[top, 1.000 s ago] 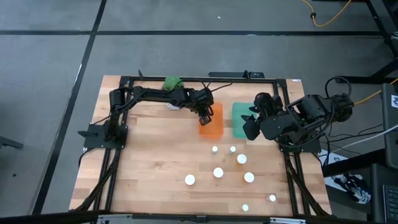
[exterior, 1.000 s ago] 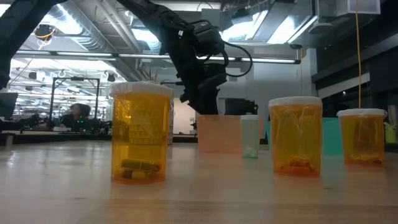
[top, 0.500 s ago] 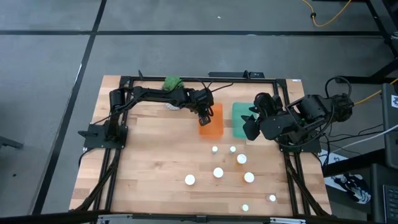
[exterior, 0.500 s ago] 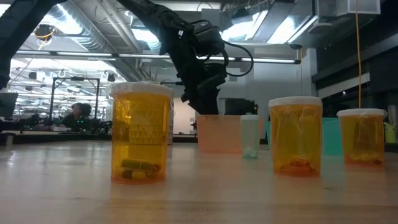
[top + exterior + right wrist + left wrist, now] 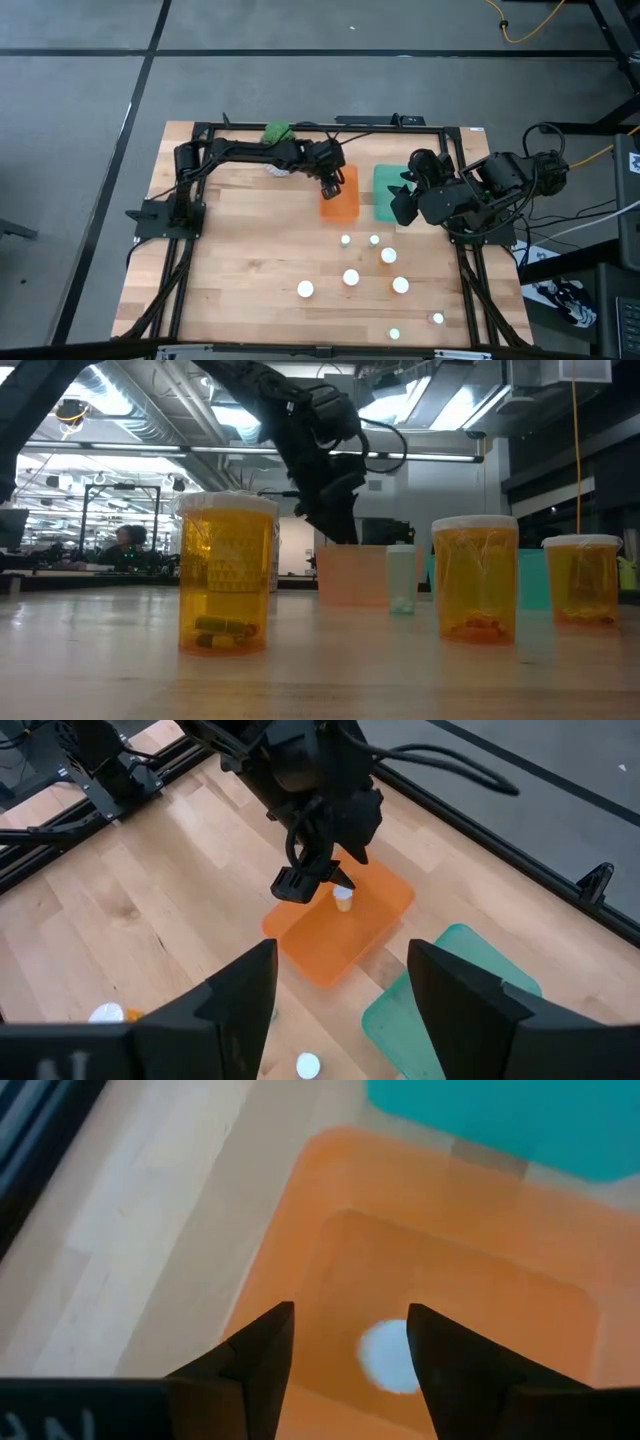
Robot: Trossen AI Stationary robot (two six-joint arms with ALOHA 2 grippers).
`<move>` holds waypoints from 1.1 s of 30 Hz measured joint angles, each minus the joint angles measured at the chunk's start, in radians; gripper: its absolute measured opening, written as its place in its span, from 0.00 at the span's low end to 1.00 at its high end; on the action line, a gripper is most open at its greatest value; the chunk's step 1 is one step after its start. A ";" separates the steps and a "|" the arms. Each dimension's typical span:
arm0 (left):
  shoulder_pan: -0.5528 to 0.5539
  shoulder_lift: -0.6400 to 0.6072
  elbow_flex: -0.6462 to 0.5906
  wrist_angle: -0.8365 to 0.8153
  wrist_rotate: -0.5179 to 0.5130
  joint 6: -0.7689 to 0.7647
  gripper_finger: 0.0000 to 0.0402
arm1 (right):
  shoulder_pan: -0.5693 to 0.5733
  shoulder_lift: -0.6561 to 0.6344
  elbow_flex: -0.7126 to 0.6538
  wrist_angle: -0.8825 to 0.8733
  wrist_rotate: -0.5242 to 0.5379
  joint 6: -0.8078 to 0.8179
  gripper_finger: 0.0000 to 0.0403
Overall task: Pick and place medicine bottles into bin by pill shape (circle, oval)
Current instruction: Move the large orange bottle to the middle left of the table
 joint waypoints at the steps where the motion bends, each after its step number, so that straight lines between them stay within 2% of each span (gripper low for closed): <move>1: -0.004 0.000 0.009 0.000 0.000 0.000 0.47 | 0.000 0.000 0.000 0.000 0.000 0.000 0.56; 9: -0.038 0.000 0.093 -0.014 0.003 0.000 0.47 | 0.000 0.000 0.000 0.000 0.000 -0.001 0.56; 13: -0.072 0.000 0.172 -0.093 0.010 -0.008 0.46 | 0.000 0.000 0.000 -0.001 -0.002 -0.001 0.56; 18: -0.162 0.000 0.299 -0.285 0.135 0.008 0.46 | 0.000 0.000 0.000 -0.002 -0.027 -0.001 0.56; 22: -0.256 0.000 0.363 -0.524 0.157 0.066 0.46 | 0.000 0.000 0.000 -0.009 -0.053 -0.001 0.56; 27: -0.361 0.000 0.368 -0.732 0.157 0.086 0.46 | 0.006 -0.008 0.017 -0.060 -0.149 0.024 0.56; 30: -0.410 -0.001 0.333 -0.741 0.157 0.060 0.46 | 0.028 -0.042 0.020 -0.053 -0.220 0.028 0.56; 33: -0.459 0.002 0.316 -0.797 0.160 0.032 0.46 | 0.060 -0.058 0.018 -0.057 -0.240 0.068 0.56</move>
